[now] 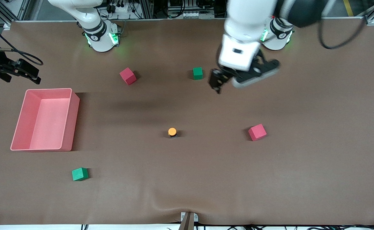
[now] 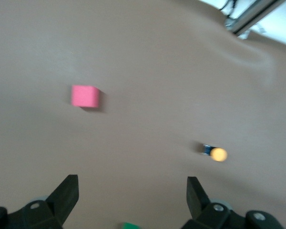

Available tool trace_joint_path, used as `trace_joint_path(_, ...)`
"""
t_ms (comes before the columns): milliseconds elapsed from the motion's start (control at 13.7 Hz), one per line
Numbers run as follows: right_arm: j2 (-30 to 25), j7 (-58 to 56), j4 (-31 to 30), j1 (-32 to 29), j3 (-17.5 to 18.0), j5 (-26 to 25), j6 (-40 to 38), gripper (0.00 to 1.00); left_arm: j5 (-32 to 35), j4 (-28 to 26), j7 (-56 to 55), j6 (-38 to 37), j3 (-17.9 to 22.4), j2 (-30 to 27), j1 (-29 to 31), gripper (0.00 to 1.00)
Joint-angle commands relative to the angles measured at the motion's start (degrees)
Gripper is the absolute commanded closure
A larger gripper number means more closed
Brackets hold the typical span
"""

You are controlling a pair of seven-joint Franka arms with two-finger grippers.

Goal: Place and upright button with both arms

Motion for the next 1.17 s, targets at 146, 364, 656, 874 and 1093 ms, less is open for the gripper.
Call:
trace_joint_path(146, 0.03, -0.45, 0.52, -1.65, 1.43, -0.06, -0.49, 0.0, -5.06, -2.4, 21.1, -2.1, -0.77, -1.2, 12.73, 0.0)
trace_joint_path(364, 0.03, -0.54, 0.52, -1.38, 1.43, -0.06, -0.41, 0.0, -5.07, -7.66, 31.69, -2.01, -1.04, -4.43, 17.75, 0.0)
trace_joint_path(656, 0.03, -0.54, 0.52, -1.21, 1.43, -0.06, -0.05, 0.0, -5.42, -18.84, 38.11, 2.39, -0.95, -13.75, 22.06, 0.0)
trace_joint_path(874, 0.12, -0.54, 0.69, -1.03, 1.43, 0.11, 0.65, 0.0, -10.58, -20.6, 44.07, 2.21, -0.95, -16.13, 28.46, 0.0)
trace_joint_path(1093, 0.12, -0.54, 0.69, -1.03, 1.35, 2.31, 1.09, 0.0, -10.78, -20.69, 50.67, 1.16, -0.42, -17.71, 31.72, 0.0)
